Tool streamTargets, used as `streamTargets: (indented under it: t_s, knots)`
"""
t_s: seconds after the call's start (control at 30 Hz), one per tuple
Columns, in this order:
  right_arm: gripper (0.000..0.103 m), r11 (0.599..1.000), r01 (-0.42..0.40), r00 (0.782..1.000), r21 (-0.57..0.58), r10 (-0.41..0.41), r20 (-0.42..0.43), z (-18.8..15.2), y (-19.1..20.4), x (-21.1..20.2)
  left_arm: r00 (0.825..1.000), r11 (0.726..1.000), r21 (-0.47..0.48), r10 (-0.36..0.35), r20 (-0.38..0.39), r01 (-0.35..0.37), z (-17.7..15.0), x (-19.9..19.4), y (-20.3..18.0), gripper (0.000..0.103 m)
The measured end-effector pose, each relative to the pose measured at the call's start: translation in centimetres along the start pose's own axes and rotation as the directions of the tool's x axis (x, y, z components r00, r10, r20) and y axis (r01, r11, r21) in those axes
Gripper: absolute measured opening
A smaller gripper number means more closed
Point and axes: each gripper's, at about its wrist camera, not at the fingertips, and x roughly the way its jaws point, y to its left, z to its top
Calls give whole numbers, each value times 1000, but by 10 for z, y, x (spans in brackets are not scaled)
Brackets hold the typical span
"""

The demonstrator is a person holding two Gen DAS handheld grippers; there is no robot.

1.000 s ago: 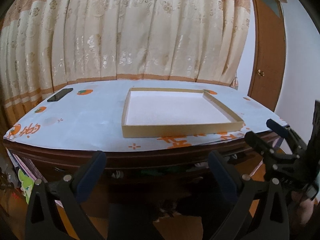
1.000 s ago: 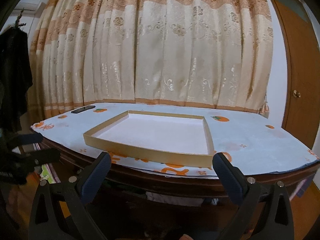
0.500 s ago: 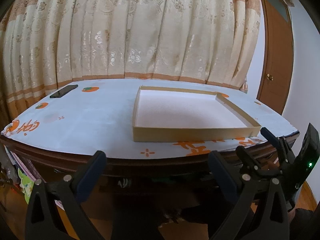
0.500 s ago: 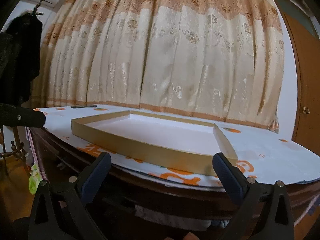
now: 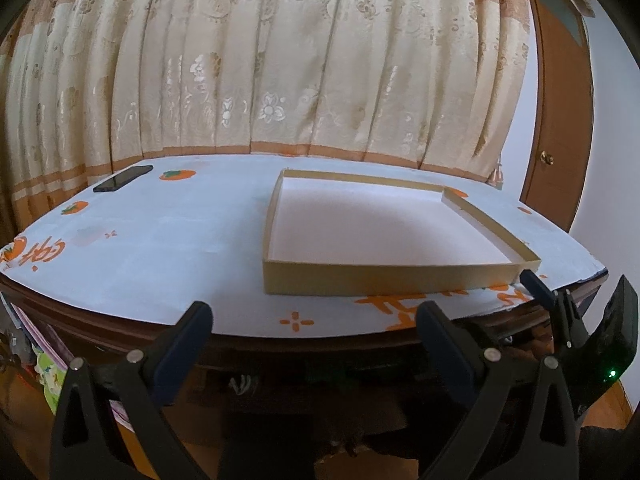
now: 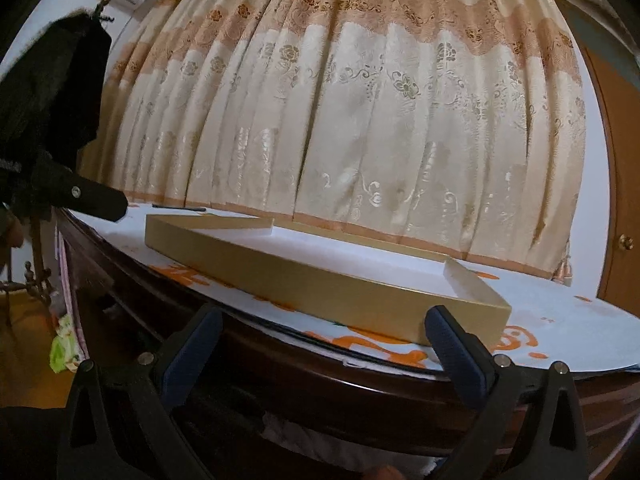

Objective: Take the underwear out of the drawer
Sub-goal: 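Pull the dresser drawer open with the right gripper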

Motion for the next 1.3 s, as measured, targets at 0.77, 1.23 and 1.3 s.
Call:
streamTargets:
  t_s: [0.77, 1.23, 1.3]
  knots:
    - [102, 999, -39, 999, -33, 38, -19, -1, 3, 1, 999, 1000, 12, 5, -34, -4, -2, 3, -6, 103]
    - [102, 999, -50, 996, -17, 49, -72, -2, 5, -14, 997, 999, 32, 12, -70, -10, -13, -15, -8, 103]
    - [102, 999, -50, 996, -9, 49, -79, -2, 5, -16, 998, 999, 36, 13, -69, -11, -14, -18, -9, 103]
